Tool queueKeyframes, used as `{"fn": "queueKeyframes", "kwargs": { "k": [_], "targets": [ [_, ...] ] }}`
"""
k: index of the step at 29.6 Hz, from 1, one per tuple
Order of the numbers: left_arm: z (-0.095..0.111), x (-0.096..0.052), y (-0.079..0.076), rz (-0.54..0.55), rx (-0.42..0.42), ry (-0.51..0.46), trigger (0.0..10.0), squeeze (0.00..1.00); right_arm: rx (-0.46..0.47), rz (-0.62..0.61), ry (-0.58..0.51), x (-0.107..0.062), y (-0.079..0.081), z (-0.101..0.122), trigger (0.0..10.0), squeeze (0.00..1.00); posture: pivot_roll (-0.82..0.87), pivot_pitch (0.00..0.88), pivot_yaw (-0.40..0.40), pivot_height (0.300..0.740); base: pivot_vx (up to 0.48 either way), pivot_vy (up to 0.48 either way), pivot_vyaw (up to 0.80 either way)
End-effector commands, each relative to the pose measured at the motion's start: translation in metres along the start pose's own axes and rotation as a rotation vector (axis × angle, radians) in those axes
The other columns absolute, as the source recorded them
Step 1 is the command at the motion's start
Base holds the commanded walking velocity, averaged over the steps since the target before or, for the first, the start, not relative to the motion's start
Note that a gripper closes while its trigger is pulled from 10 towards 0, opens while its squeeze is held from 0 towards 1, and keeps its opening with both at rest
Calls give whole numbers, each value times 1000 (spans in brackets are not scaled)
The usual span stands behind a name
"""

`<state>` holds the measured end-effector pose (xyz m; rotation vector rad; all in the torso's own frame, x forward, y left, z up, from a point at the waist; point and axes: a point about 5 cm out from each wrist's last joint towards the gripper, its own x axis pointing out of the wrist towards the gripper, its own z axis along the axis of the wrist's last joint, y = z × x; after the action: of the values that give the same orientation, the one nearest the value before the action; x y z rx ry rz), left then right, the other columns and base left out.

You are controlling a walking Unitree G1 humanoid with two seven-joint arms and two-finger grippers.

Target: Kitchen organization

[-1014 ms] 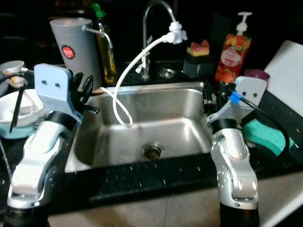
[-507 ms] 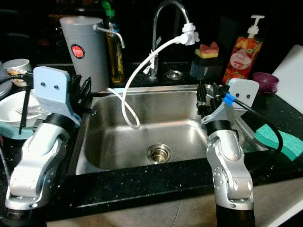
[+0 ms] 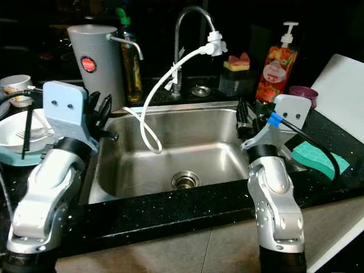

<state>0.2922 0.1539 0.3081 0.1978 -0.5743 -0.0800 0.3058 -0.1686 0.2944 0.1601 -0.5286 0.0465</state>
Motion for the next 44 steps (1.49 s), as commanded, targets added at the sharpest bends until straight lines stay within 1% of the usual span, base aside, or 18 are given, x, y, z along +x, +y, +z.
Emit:
{"fn": "queueKeyframes", "kwargs": {
  "k": [1,23,25,44],
  "targets": [
    [0,-2,-1,-14,16,9,10000,0,1,-8,0,-2,-2,0,10000,0,63,138,-42,740,0,0,0],
    [-2,-2,-2,-9,20,20,10000,0,9,-12,14,-2,-1,-2,10000,0,64,142,-40,740,0,0,0],
    [-2,-2,-2,-9,19,21,10000,0,29,-17,26,-2,-2,-3,10000,0,64,142,-40,740,0,0,0],
    [-3,-2,-4,-18,16,25,10000,0,30,-40,46,-2,-6,-5,10000,0,63,144,-36,740,0,0,776]
  ]
}}
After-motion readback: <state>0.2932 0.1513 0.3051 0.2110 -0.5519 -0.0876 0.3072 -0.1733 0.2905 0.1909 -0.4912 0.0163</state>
